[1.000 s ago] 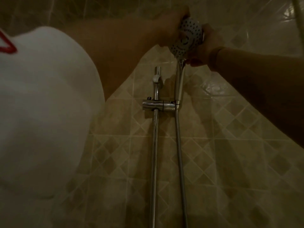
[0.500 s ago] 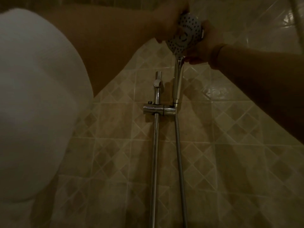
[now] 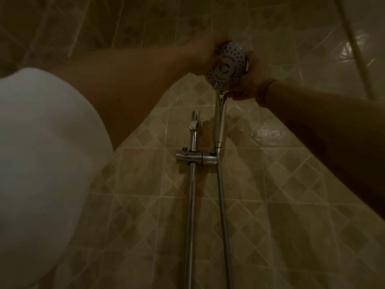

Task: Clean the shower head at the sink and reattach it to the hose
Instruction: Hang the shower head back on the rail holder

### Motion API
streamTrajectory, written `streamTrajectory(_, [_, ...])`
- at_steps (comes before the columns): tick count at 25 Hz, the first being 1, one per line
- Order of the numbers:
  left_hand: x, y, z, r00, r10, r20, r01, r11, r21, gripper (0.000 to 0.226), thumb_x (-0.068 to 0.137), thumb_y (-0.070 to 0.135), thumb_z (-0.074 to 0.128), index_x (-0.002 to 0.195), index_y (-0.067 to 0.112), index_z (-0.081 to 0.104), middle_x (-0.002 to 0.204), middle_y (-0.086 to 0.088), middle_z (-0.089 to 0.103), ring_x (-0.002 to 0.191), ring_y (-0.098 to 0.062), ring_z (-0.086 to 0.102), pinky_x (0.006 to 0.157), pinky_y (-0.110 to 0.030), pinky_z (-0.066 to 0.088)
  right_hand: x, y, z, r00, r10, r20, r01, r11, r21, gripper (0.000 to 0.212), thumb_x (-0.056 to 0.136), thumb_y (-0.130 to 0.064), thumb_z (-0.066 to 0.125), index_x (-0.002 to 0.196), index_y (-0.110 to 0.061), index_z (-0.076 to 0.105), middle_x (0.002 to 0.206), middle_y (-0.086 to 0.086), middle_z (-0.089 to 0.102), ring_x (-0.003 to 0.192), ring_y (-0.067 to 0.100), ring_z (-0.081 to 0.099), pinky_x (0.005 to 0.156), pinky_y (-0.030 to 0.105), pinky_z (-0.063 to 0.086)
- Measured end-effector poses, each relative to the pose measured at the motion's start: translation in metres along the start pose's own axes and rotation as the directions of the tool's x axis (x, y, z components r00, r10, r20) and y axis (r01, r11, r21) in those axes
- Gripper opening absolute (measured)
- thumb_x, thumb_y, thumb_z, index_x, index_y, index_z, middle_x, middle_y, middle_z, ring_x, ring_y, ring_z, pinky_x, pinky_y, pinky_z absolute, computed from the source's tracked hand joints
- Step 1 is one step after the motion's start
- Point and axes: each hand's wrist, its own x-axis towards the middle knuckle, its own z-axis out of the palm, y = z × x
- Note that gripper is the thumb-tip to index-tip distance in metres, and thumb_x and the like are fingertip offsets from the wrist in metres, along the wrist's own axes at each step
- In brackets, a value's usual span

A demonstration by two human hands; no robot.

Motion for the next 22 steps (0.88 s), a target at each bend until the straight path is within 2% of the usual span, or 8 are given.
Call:
streamTrajectory(1, [-0.006,-0.004,0.008,0.996,-0.087,0.03,0.084,0.991,0.104,0.057,0.095,0.023,0.054,0.146,0.02,0.031,0.148,-0.009,0.038,0.134,-0.026,0.037,0.103,-0.032,0.034,0.001,0.0,-0.001,1.0,-0.007,-0.007,0.007,1.0,-0.012,0.065,0.083,-0.004,0.072,0.136,-0.022,0.038,0.116,0.011,0.058,0.067,0.026,0.067,0.061,0.04,0.062])
streamTrajectory(3, [0.012,-0.018,0.016,0.998,-0.026,0.049,0.026,1.0,-0.002,0.057,0.095,0.023,0.054,0.147,0.022,0.03,0.149,-0.009,0.037,0.136,-0.027,0.035,0.108,-0.035,0.031,0.003,0.001,-0.001,1.0,-0.02,-0.008,0.02,1.0,-0.013,0.066,0.084,-0.002,0.071,0.137,-0.021,0.037,0.114,0.012,0.058,0.066,0.024,0.067,0.064,0.044,0.061])
streamTrajectory(4, [0.01,-0.015,0.024,0.997,-0.022,0.078,0.02,0.999,0.031,0.057,0.095,0.024,0.054,0.147,0.023,0.029,0.149,-0.009,0.037,0.136,-0.027,0.035,0.108,-0.036,0.031,0.003,0.0,-0.002,1.0,-0.023,-0.011,0.023,1.0,-0.008,0.066,0.084,-0.001,0.071,0.137,-0.021,0.037,0.114,0.012,0.057,0.065,0.025,0.066,0.065,0.046,0.06])
streamTrajectory(6, [0.018,-0.02,0.023,1.0,0.011,0.027,-0.011,1.0,0.008,0.056,0.095,0.023,0.053,0.146,0.023,0.03,0.148,-0.009,0.038,0.135,-0.027,0.036,0.107,-0.035,0.031,0.003,0.0,-0.002,0.999,-0.028,-0.022,0.028,1.0,0.013,0.066,0.084,0.0,0.07,0.137,-0.021,0.037,0.114,0.013,0.057,0.067,0.028,0.066,0.067,0.048,0.06])
streamTrajectory(11, [0.021,-0.023,0.027,0.999,0.04,0.034,-0.04,0.999,0.004,0.055,0.096,0.023,0.052,0.146,0.025,0.029,0.149,-0.009,0.037,0.135,-0.028,0.036,0.107,-0.037,0.033,0.002,0.007,-0.003,1.0,-0.03,-0.003,0.03,0.999,0.024,0.067,0.085,-0.001,0.07,0.139,-0.02,0.035,0.101,0.003,0.057,0.064,0.022,0.065,0.056,0.035,0.06])
streamTrajectory(14, [0.015,-0.023,0.023,0.999,0.014,0.044,-0.012,0.999,-0.034,0.055,0.096,0.022,0.051,0.147,0.027,0.028,0.149,-0.007,0.036,0.136,-0.027,0.035,0.105,-0.037,0.033,0.003,0.007,-0.002,1.0,-0.031,0.005,0.03,0.998,0.055,0.07,0.085,0.0,0.07,0.14,-0.022,0.034,0.11,0.008,0.057,0.065,0.021,0.066,0.052,0.031,0.06])
streamTrajectory(19, [0.003,-0.034,0.037,0.996,0.034,0.079,-0.033,0.999,-0.015,0.054,0.097,0.019,0.051,0.146,0.021,0.03,0.15,-0.008,0.034,0.135,-0.026,0.033,0.102,-0.029,0.029,-0.006,0.026,0.017,0.998,-0.018,0.063,0.016,0.999,0.028,0.068,0.085,-0.002,0.07,0.139,-0.024,0.034,0.119,0.011,0.057,0.068,0.022,0.067,0.059,0.034,0.062])
streamTrajectory(22, [-0.002,-0.037,0.05,0.994,0.017,0.112,-0.014,1.0,-0.026,0.055,0.097,0.021,0.05,0.147,0.024,0.028,0.151,-0.007,0.032,0.137,-0.025,0.032,0.106,-0.03,0.028,-0.007,0.036,0.021,0.997,0.003,0.071,-0.007,0.999,0.054,0.068,0.085,-0.001,0.069,0.138,-0.023,0.034,0.12,0.014,0.058,0.067,0.023,0.066,0.055,0.031,0.06])
